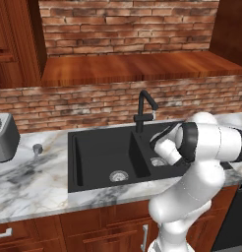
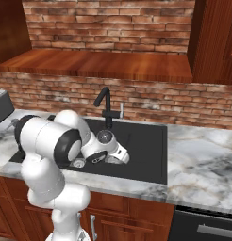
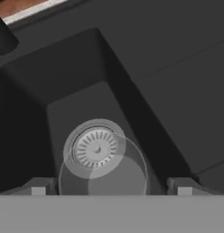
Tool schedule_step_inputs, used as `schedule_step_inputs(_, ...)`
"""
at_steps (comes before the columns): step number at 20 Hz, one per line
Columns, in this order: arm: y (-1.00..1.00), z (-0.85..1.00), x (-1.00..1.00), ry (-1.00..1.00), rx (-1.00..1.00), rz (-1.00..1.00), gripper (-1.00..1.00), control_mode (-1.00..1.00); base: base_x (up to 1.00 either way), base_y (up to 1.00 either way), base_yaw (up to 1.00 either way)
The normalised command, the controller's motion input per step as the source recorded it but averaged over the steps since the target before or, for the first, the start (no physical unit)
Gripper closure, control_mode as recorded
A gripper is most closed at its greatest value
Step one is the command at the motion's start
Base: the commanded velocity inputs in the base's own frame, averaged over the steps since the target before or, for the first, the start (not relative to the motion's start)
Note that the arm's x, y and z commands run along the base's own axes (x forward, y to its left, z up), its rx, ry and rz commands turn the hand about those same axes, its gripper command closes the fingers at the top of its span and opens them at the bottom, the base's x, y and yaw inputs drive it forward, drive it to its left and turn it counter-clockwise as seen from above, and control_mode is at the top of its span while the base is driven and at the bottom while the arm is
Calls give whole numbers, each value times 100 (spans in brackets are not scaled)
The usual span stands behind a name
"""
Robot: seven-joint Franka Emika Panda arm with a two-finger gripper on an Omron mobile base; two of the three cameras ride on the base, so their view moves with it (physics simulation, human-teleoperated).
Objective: Move any existing items from the left basin to the right basin for drying. Then move the measuring cup from the counter to the left basin of the sink for washing.
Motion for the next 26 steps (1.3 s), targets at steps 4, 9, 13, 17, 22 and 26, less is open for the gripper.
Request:
schedule_step_inputs(4,0,60,-25,-10,0,1,-100,-100,0,0,0)
schedule_step_inputs(9,0,69,-17,-6,0,0,-100,-100,0,0,0)
schedule_step_inputs(13,0,85,-2,-3,0,0,-100,-100,0,0,0)
schedule_step_inputs(17,1,84,-2,0,-1,0,-100,-100,0,0,0)
schedule_step_inputs(22,3,64,-14,0,-1,0,-100,-100,0,0,0)
schedule_step_inputs(26,10,56,-25,0,0,0,-100,-100,0,0,0)
